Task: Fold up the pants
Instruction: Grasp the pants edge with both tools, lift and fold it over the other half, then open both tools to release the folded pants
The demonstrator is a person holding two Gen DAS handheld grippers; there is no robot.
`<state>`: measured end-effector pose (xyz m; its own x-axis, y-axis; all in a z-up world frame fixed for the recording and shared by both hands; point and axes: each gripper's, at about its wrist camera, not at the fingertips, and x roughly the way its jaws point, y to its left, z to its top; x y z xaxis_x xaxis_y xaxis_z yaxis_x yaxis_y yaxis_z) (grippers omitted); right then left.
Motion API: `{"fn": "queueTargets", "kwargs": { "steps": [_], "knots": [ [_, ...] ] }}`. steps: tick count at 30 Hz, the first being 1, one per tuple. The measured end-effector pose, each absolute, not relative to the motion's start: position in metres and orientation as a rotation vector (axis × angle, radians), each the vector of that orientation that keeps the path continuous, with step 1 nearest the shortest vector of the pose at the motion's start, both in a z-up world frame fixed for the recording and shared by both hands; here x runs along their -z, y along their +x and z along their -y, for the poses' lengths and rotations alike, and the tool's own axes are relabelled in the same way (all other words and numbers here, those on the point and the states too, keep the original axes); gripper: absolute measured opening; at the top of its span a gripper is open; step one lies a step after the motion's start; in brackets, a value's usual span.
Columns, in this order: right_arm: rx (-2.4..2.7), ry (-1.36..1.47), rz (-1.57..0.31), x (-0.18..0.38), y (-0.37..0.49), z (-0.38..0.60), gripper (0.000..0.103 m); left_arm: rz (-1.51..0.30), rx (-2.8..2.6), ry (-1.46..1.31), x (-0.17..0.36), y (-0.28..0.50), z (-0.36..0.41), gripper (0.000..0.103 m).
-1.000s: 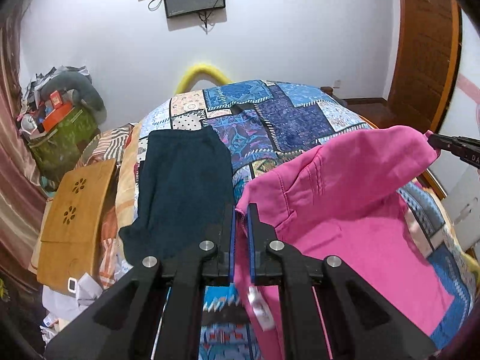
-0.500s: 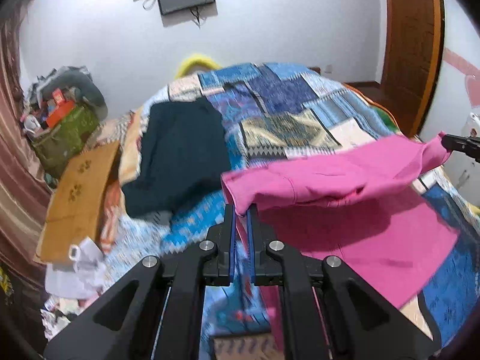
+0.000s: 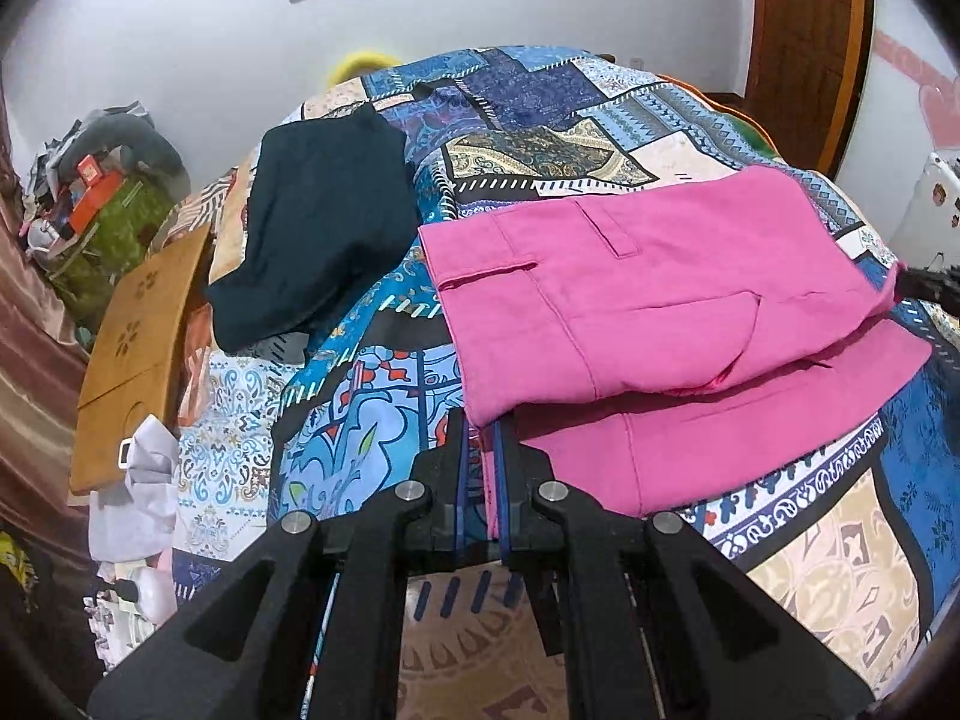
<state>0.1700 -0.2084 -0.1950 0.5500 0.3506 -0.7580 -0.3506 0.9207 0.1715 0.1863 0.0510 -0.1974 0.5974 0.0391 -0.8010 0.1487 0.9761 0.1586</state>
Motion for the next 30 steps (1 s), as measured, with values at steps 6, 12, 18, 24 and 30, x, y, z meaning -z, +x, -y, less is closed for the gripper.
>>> {"fn": "queueTargets", "kwargs": {
  "steps": [6, 12, 18, 24, 30],
  "knots": [
    [-0.409, -0.020, -0.890, 0.188, 0.154, 0.213, 0.008, -0.934, 0.081, 0.223, 0.187, 0.179, -0.053, 0.015],
    [-0.410, -0.043, -0.812, 0.163, 0.143, 0.209, 0.033, -0.891, 0.084, 0.171, 0.159, 0.172, -0.054, 0.048],
    [-0.525, -0.101, -0.801, 0.155, 0.143, 0.176, 0.048, -0.852, 0.104, 0.174, 0.140, 0.178, -0.040, 0.085],
    [-0.628, -0.201, -0.871, 0.178, 0.160, 0.135, 0.048, -0.881, 0.132, 0.243, 0.152, 0.187, -0.017, 0.090],
    [-0.673, -0.279, -0.913, 0.198, 0.171, 0.113, 0.048, -0.912, 0.156, 0.357, 0.174, 0.189, 0.008, 0.090]
  ]
}}
